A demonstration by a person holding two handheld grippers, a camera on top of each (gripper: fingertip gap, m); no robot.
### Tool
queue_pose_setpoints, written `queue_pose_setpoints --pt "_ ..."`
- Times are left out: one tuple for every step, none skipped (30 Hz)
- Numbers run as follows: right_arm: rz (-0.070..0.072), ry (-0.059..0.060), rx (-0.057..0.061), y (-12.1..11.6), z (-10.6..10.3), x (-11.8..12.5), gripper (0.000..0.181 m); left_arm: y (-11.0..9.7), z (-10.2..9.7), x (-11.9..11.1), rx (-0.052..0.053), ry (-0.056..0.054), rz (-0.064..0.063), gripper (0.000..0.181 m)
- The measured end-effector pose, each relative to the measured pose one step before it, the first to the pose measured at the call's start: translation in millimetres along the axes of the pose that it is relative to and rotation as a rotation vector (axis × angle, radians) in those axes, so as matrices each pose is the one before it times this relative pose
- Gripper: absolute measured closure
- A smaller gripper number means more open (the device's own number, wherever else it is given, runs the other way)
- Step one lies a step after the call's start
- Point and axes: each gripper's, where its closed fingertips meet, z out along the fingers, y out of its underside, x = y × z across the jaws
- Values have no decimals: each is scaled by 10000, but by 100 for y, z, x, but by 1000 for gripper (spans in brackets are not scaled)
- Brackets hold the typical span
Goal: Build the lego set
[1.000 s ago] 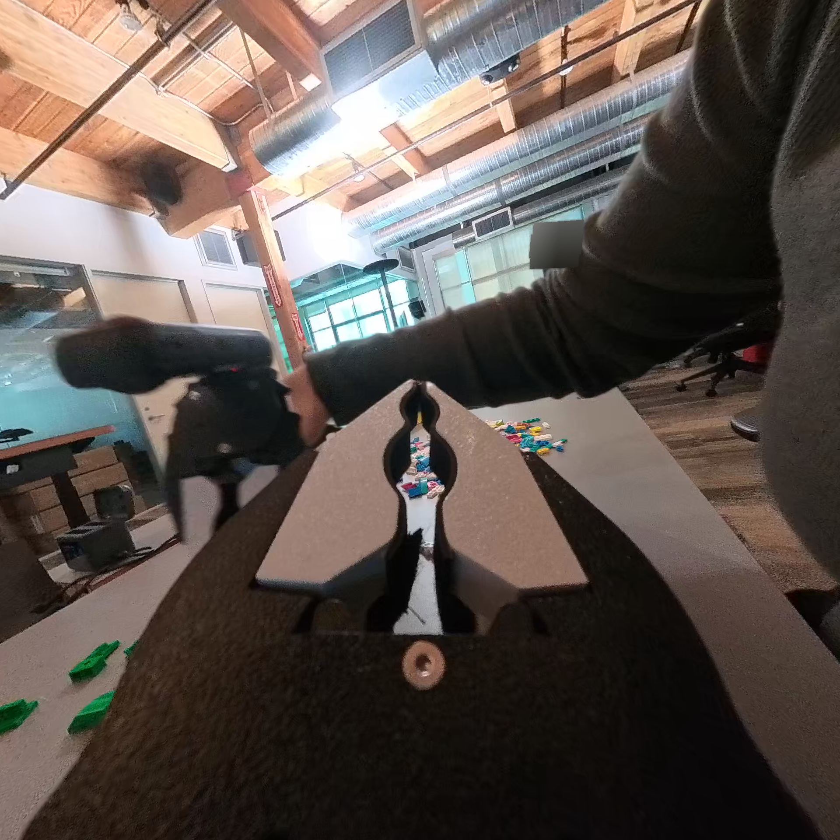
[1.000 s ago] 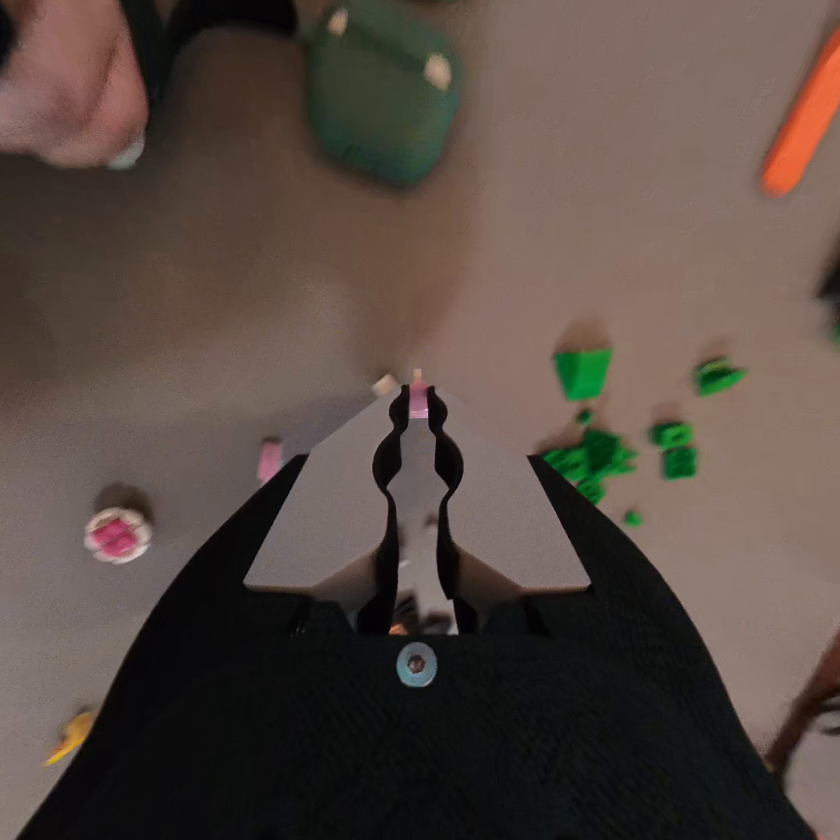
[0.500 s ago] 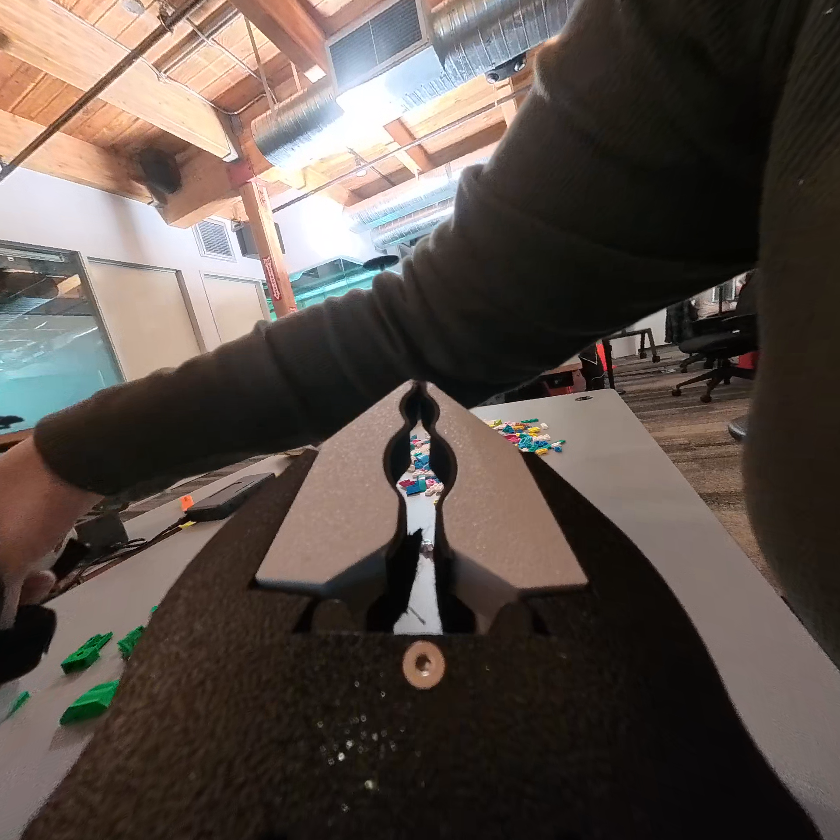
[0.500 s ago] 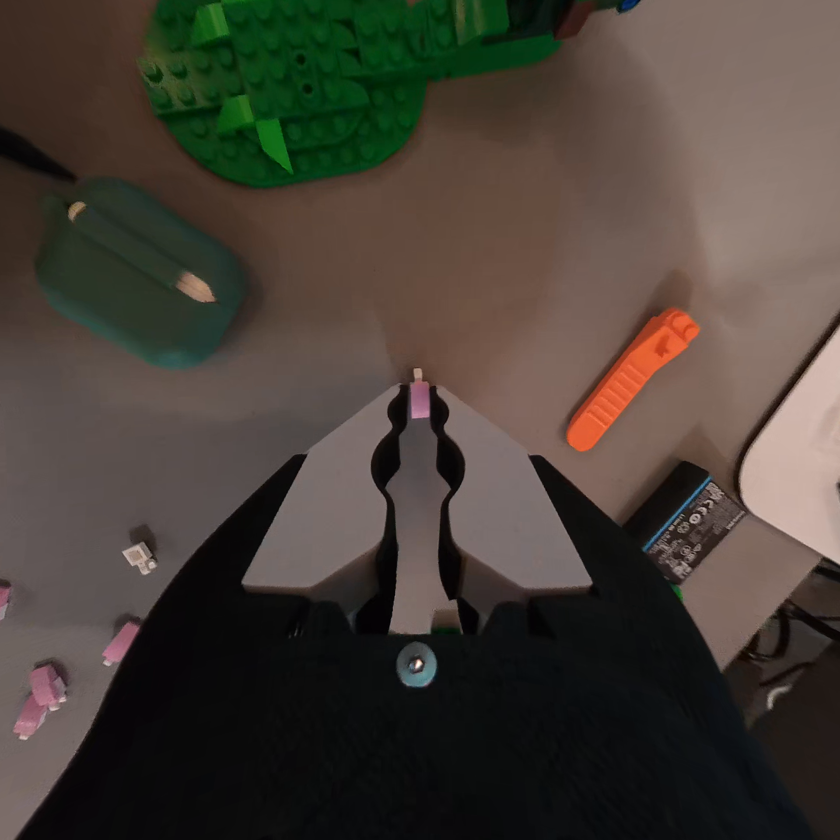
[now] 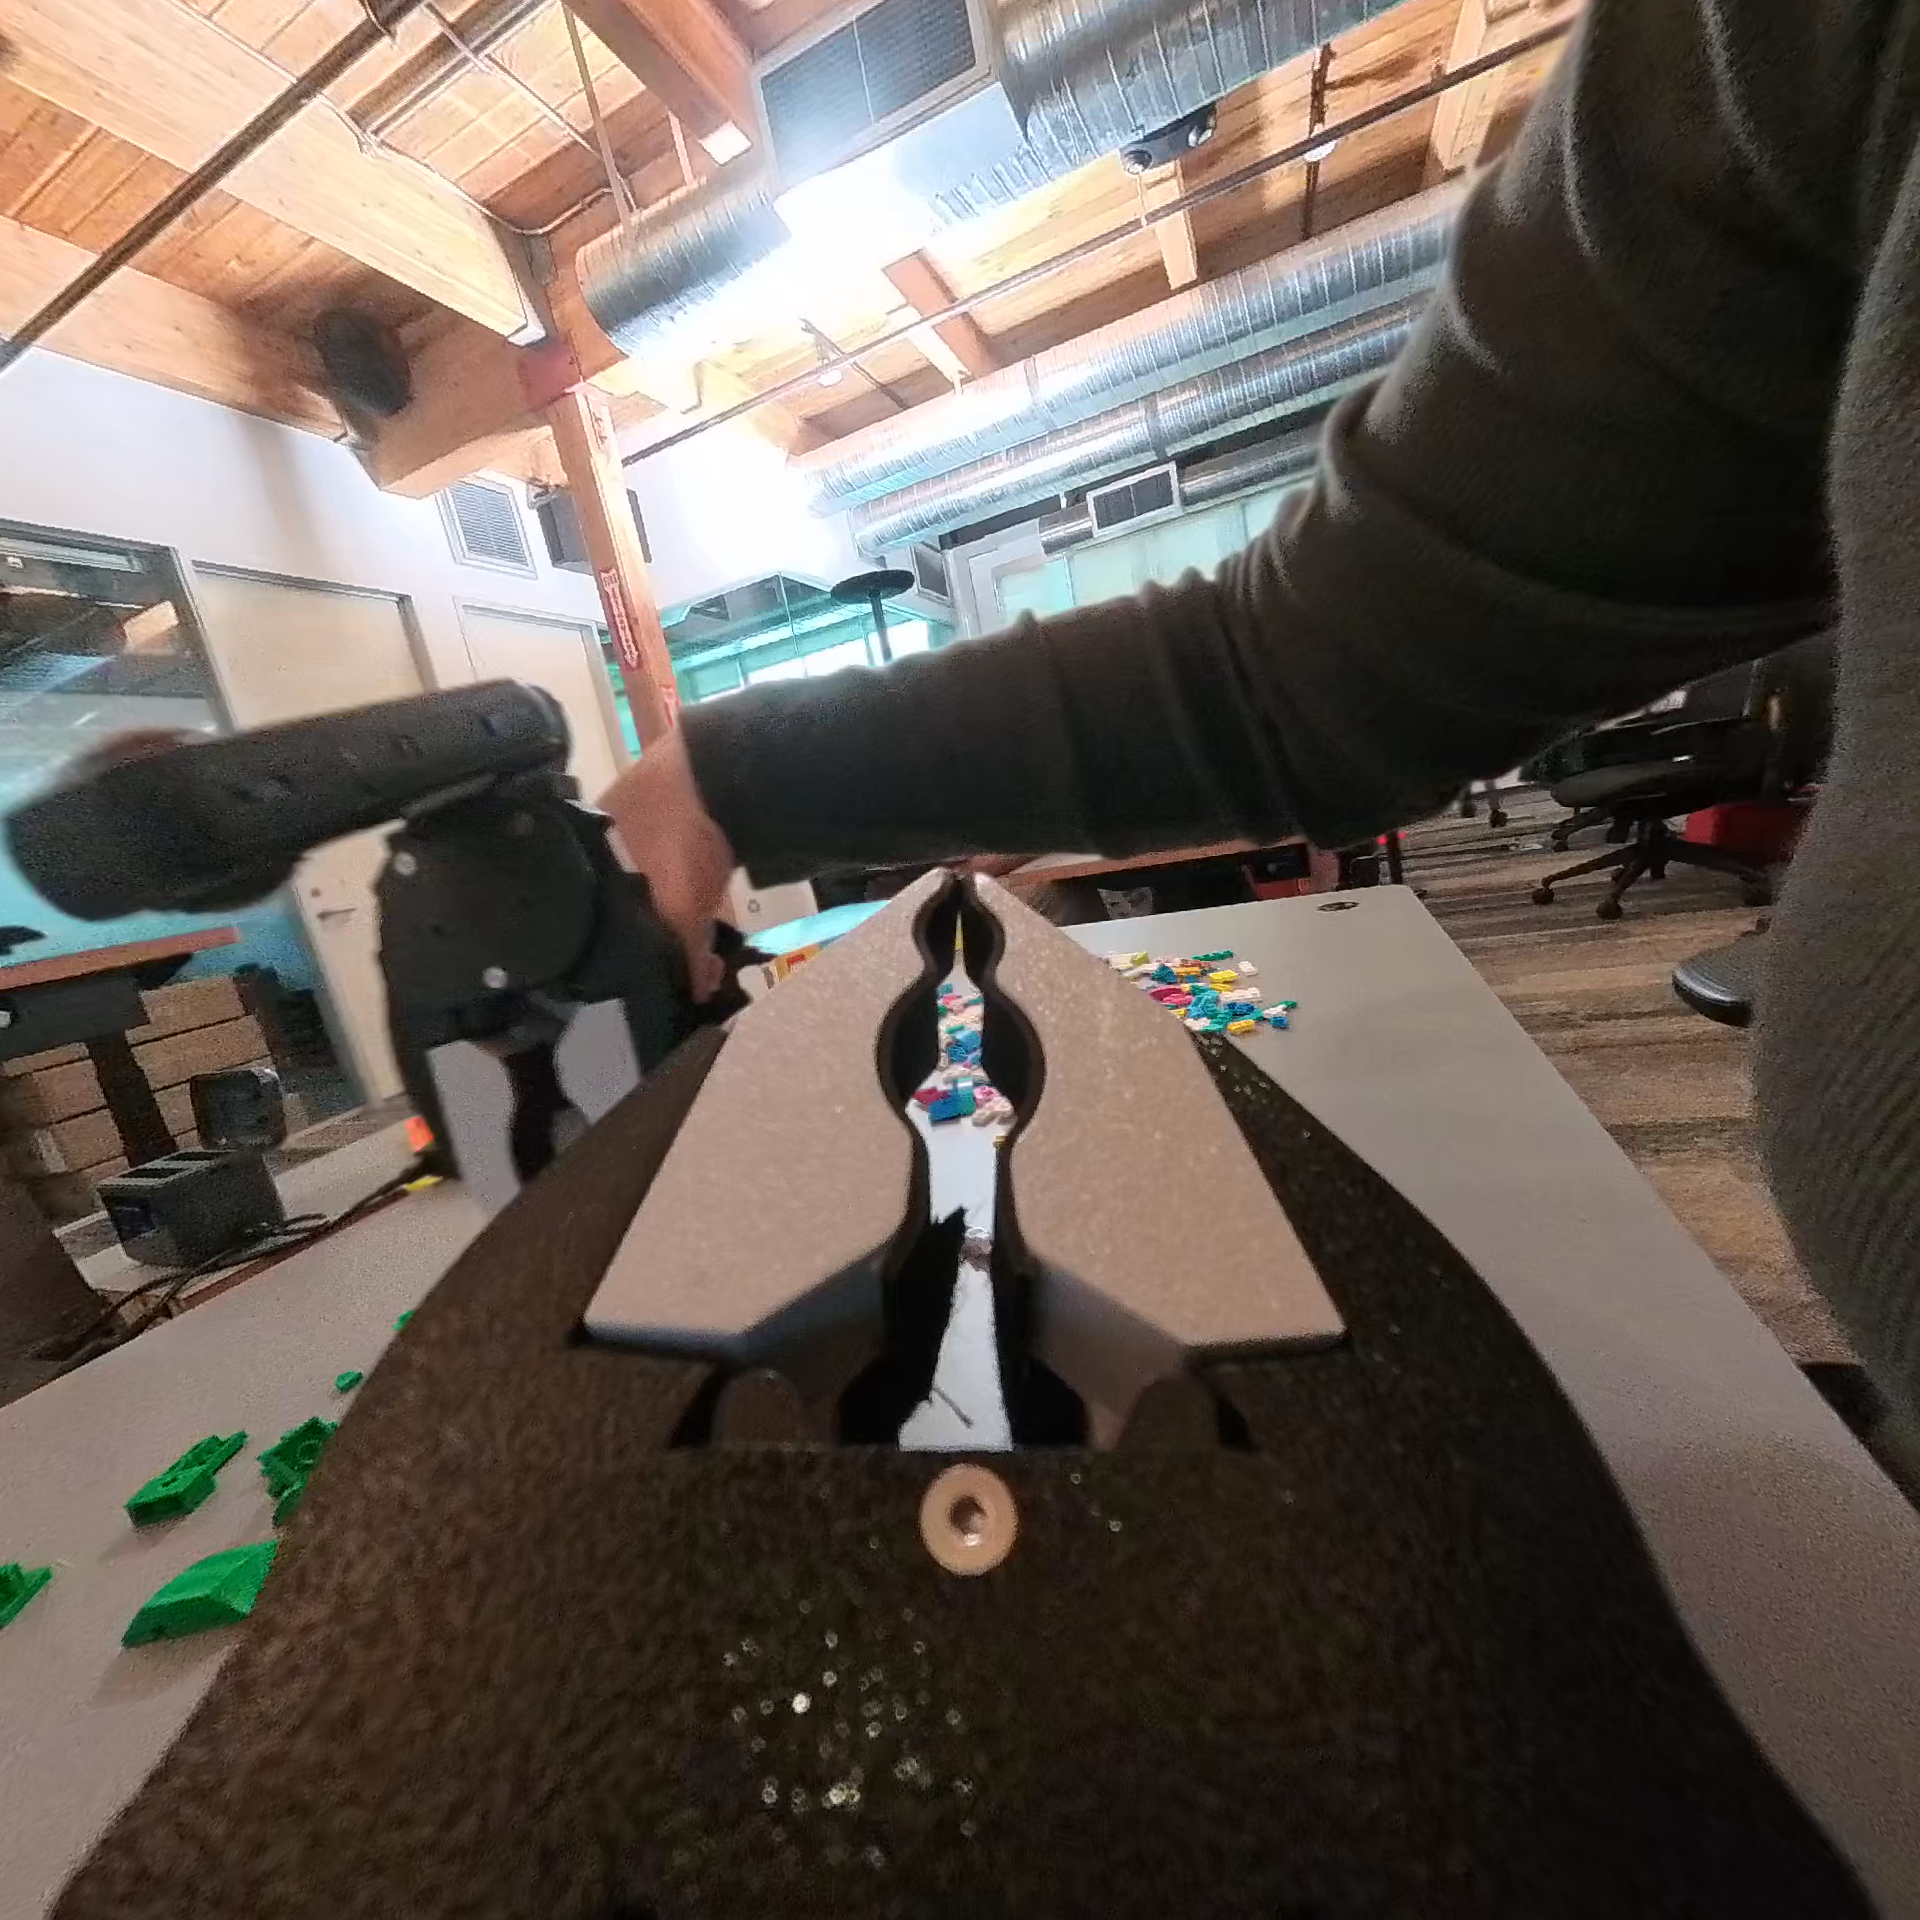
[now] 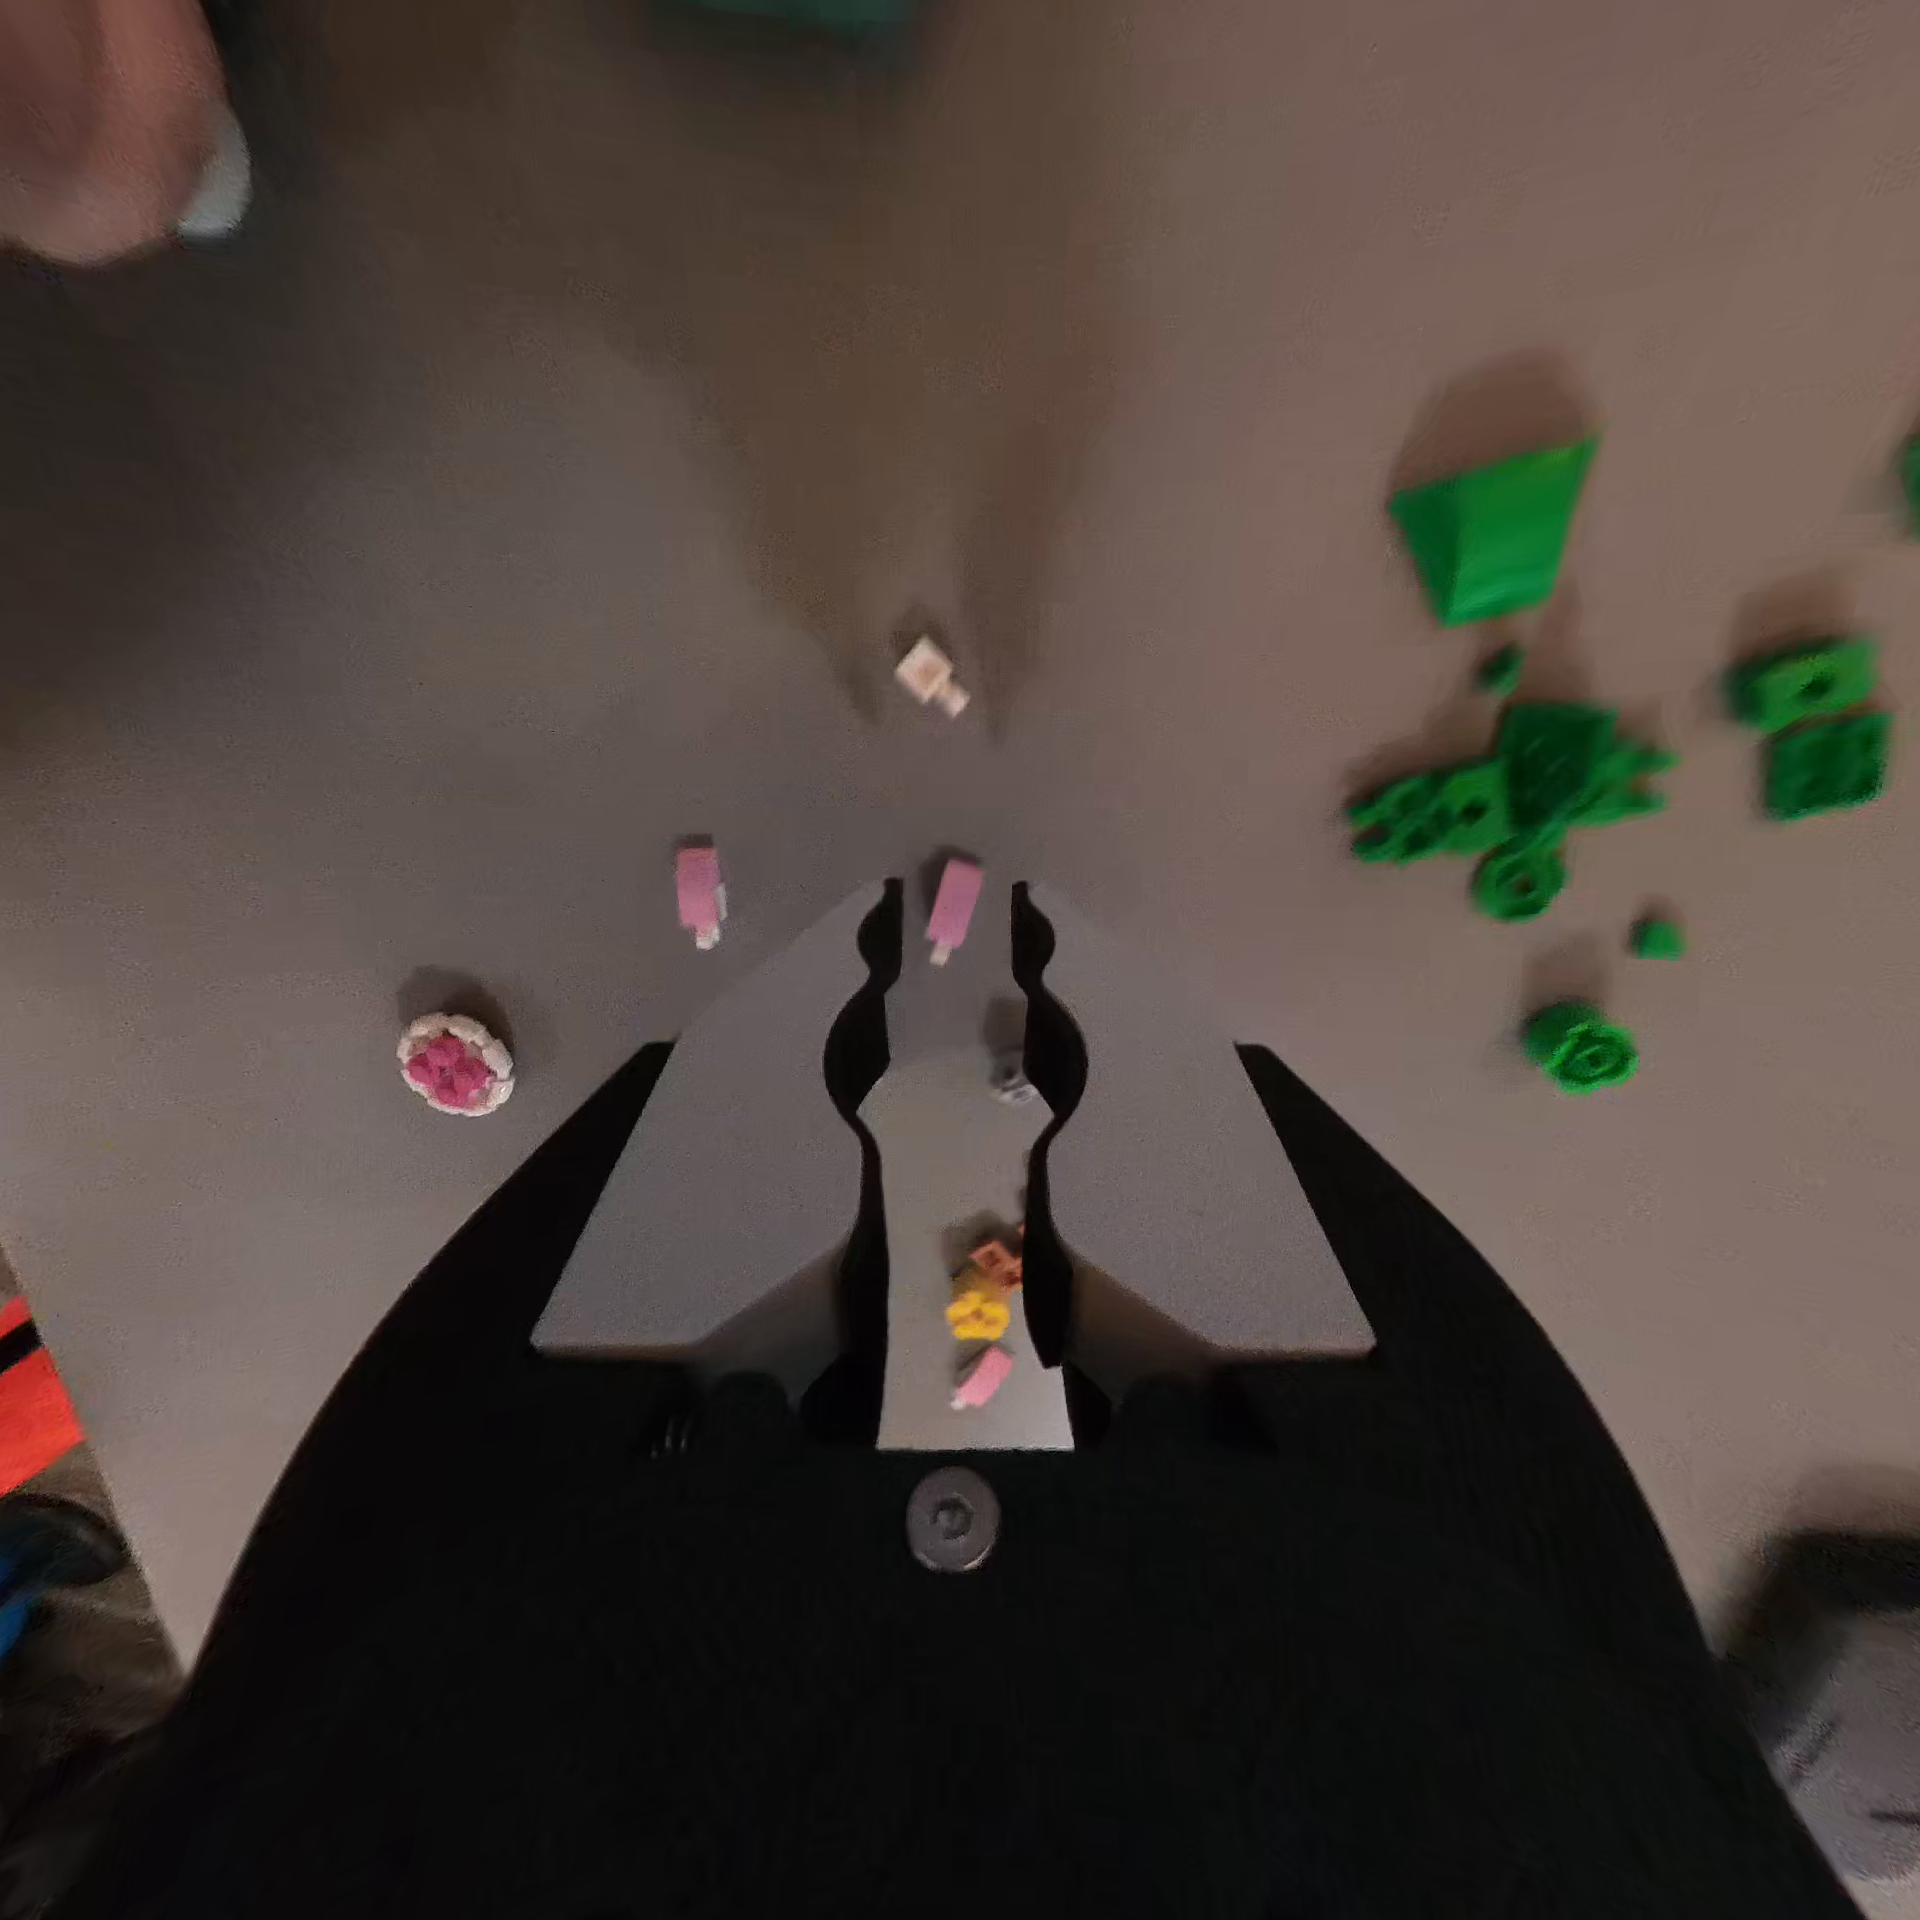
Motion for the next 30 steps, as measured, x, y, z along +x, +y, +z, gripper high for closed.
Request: queue_pose_setpoints --pt "265 -14 -44 616 309 -321 159 50 9 -16 -22 2 -31 181" --pt "215 40 49 320 248 -138 158 8 -2 -10 -2 -1 -26 181" --pt "106 43 68 160 205 -87 157 5 -8 -26 0 -3 -18 181" --pt "42 118 53 72 194 36 157 15 -6 5 -9 6 -15 181" --pt "-10 99 -12 74 174 45 158 0 -7 8 -1 7 -8 181" --pt "-35 62 -76 98 162 -7 159 4 -2 17 -3 10 -5 181" --pt "-29 98 -133 141 162 90 161 13 1 21 -8 10 0 181" --pt "-50 100 -187 195 143 130 165 17 14 13 -8 6 4 181" --pt "-110 134 -122 60 0 226 174 16 15 11 -7 4 3 181" --pt "-137 86 -129 -65 -50 219 174 13 17 13 -4 4 1 181" --pt "67 442 16 -489 -118 917 175 17 22 22 -7 8 5 181" --pt "200 286 161 -988 -166 878 175 6 4 15 -5 2 13 181" --pt "9 49 423 -1682 -217 488 175 -41 -13 11 18 -3 16 181" --pt "-347 85 682 -2327 -233 405 175 -35 -15 11 16 5 14 181" --pt "-474 124 673 -2504 -33 498 175 5 -4 42 -7 15 10 181" --pt "-534 -21 508 -2316 251 362 175 5 -18 9 -7 8 3 181" --pt "-572 119 348 -1992 475 657 175 -8 -26 -4 7 1 -10 181" --pt "-511 155 135 -1507 644 827 175 -12 -32 -4 2 5 -17 181" --pt "-349 -133 -81 -951 742 466 174 -1 -29 -29 -3 -4 -8 181" --pt "-163 -304 -149 -648 743 237 174 -6 -35 -46 -2 -15 3 181" --pt "-84 -258 -161 -407 691 260 174 -14 -32 -19 1 -6 3 181" --pt "-64 -325 -260 -56 603 60 174 -5 -13 -2 0 1 3 181" --pt "-48 -261 -284 132 493 48 174 1 -2 13 -3 6 12 181" --pt "-53 -144 -233 181 394 105 174 15 0 31 -5 12 13 181" --pt "-25 -111 -164 148 287 29 174 8 18 37 -3 16 11 181" --pt "43 -88 -125 120 189 -5 174 9 10 52 -6 22 11 181" --pt "104 -29 135 -268 -47 39 172 -6 1 43 0 13 5 181" --pt "83 -93 -2 -21 -25 -123 170 -5 2 26 3 16 -6 181" --pt "59 -9 -20 64 -35 -99 168 5 5 36 -3 15 -10 181" --pt "50 95 52 44 -203 -94 164 9 4 -22 -4 -11 -1 181"
